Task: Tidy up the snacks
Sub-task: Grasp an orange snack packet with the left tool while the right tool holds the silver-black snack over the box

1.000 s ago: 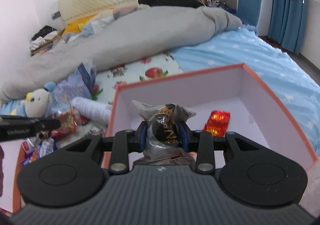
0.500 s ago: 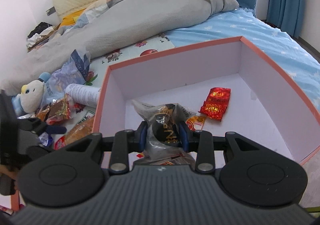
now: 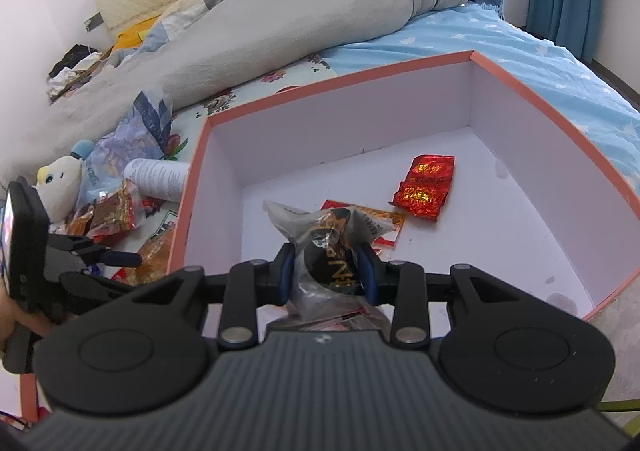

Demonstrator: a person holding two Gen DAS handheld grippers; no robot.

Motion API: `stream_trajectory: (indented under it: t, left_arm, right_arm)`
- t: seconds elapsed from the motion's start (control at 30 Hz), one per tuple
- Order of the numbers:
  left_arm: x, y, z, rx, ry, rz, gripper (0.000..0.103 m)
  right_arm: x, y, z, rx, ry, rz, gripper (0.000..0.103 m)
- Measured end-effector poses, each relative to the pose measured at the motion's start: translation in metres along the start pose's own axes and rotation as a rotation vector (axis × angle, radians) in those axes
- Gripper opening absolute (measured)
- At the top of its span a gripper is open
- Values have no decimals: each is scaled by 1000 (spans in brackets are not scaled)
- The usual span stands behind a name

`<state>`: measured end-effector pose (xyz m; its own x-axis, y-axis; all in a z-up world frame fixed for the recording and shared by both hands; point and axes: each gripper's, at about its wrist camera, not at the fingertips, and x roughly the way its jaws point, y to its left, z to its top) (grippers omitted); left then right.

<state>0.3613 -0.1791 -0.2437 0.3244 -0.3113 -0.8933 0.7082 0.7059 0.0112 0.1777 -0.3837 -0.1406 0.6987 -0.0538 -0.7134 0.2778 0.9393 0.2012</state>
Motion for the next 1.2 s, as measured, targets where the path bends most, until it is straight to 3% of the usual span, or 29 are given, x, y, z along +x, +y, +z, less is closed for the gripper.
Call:
stream_trajectory:
  t: [0.17,0.3,0.4,0.77,1.2]
  left_arm:
    - [0,-3,-2,-31,-1,0,45]
    - [-3,4,-3,-125,-15,-26,15]
    - [-6,3,-4,-152,-20,-17,7]
    - [-55,4,-3,-311,-137,-28,0]
    - [-129,2,22,-395,-292,-102,0]
  right_arm:
    - [0,3,-1,-3,1,6,37]
    - [-1,4,-1,-5,-5,6,37]
    - [-1,4,0,-5,-5,3,37]
    - [-4,11,5,-27,-15,13,37]
    - [-5,20,15,-38,-31,29,37]
